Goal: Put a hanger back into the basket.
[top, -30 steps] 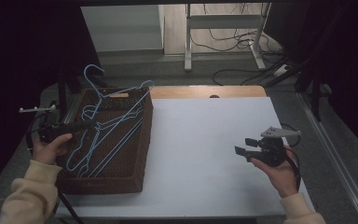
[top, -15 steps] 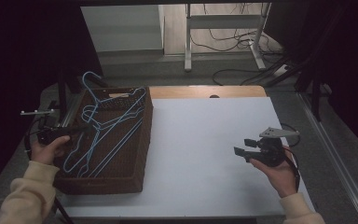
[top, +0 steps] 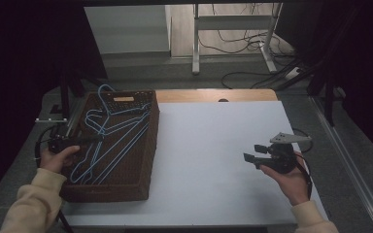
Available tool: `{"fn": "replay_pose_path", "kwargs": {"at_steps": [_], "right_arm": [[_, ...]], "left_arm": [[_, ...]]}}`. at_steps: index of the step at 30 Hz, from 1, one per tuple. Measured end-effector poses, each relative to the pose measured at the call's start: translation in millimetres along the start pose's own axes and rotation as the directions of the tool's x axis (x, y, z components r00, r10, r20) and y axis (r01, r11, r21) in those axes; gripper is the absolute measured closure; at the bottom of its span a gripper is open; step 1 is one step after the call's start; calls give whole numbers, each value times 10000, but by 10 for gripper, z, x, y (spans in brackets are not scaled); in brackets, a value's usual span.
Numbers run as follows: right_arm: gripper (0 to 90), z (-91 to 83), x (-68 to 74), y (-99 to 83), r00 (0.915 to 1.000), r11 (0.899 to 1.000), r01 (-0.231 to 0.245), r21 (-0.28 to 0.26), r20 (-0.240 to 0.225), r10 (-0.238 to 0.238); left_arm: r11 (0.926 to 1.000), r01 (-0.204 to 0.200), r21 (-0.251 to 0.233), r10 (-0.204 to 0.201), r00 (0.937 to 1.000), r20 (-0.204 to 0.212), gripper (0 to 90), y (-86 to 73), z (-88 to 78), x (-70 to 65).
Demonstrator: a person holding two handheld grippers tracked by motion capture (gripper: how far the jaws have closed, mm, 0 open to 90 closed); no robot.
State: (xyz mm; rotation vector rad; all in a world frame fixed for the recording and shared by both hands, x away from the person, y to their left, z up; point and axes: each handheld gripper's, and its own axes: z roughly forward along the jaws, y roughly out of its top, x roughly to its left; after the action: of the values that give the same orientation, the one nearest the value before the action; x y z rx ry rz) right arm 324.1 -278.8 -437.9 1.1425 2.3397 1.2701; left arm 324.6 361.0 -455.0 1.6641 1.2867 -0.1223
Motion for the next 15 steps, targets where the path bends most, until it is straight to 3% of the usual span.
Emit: {"fn": "replay_pose_path", "kwargs": {"at_steps": [1, 2, 3, 4, 5, 6, 7, 9, 15], "right_arm": [[393, 1, 1, 1, 10000, 10000, -13, 14, -6, 13], [393, 2, 0, 1, 10000, 10000, -14, 15, -1, 14], [393, 3, -1, 1, 10000, 10000, -18, 13, -5, 18], [393, 2, 0, 1, 10000, 10000, -18, 13, 3, 18], [393, 2, 0, 1, 10000, 10000, -16, 14, 1, 16], [393, 0, 0, 0, 10000, 10000, -5, 1, 15, 5], [393, 0, 0, 0, 10000, 10000, -5, 1, 15, 5], [393, 0, -1, -1, 10000, 10000, -4, -3, 13, 4], [392, 0, 11, 1, 10000, 10000, 9, -8, -21, -9]], "left_arm": [[9998, -188, 94, 194, 9971, -733, 854, -13, 34, -6], [9990, -190, 417, 234, 9939, -1077, 717, -9, 71, 4], [9963, -123, 854, 234, 9912, -1300, 476, -3, 105, 15], [9946, -242, 1011, 404, 9860, -1617, 342, -7, 117, 6], [9942, -401, 993, 588, 9794, -1931, 310, -6, 118, -13], [9946, -514, 903, 689, 9768, -2026, 236, -1, 106, -35], [9950, -582, 809, 737, 9763, -2035, 236, 7, 90, -63], [9923, -953, 793, 1106, 9694, -2190, 229, 18, 61, -133], [9809, -1839, 627, 1928, 9613, -1969, 217, -21, 12, -394]]}}
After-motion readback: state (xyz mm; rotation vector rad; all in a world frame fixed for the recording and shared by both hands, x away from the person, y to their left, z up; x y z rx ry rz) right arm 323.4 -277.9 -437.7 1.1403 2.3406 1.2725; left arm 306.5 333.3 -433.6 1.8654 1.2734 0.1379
